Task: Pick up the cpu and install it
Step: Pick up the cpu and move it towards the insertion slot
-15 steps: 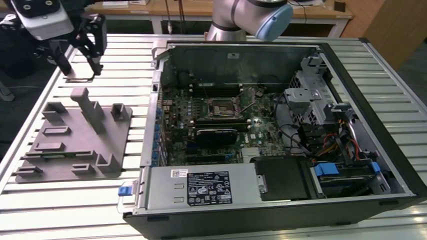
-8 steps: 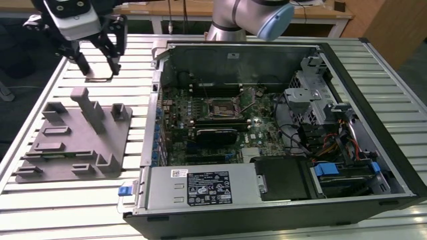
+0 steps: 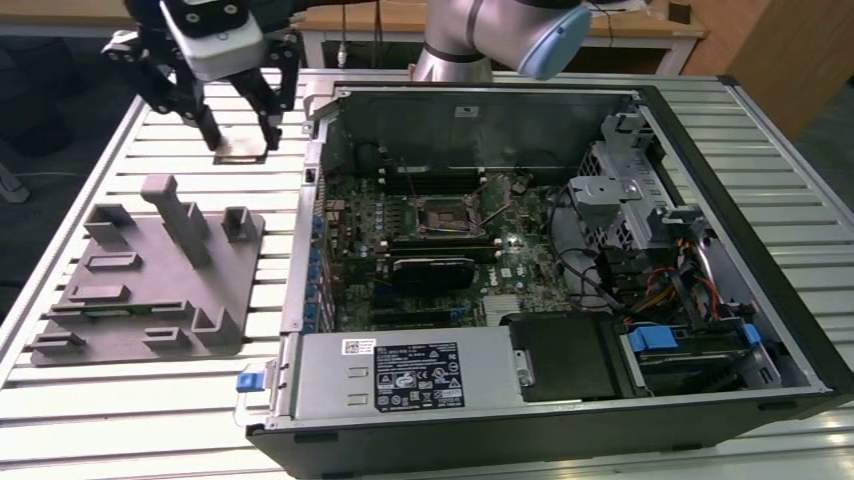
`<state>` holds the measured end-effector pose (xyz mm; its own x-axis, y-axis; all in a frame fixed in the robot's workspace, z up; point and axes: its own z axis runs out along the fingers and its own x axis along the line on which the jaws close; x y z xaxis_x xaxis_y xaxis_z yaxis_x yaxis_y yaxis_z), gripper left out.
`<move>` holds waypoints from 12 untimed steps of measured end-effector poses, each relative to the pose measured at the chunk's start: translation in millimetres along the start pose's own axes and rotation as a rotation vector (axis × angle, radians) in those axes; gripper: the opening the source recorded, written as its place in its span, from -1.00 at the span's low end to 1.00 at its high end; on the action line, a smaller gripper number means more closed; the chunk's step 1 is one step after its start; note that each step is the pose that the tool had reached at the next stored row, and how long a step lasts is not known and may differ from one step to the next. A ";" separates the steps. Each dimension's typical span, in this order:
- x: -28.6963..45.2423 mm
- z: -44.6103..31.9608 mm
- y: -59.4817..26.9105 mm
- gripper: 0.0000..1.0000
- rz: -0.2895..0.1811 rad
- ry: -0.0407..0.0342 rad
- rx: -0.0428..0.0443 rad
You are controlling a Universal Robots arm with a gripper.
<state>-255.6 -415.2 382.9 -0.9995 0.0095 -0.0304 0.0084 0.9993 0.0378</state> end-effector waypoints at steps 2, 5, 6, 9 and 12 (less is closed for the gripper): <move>-9.1 0.3 0.1 0.09 0.000 0.0004 0.0001; -22.8 0.6 0.2 0.09 0.000 0.0009 0.0001; -27.3 0.8 0.3 0.09 0.000 0.0010 0.0000; -40.8 1.2 0.4 0.09 0.000 0.0015 0.0001; -67.6 2.0 0.6 0.09 0.000 0.0024 0.0001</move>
<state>-187.9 -415.2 382.9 -0.9996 0.0098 -0.0280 0.0087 0.9993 0.0377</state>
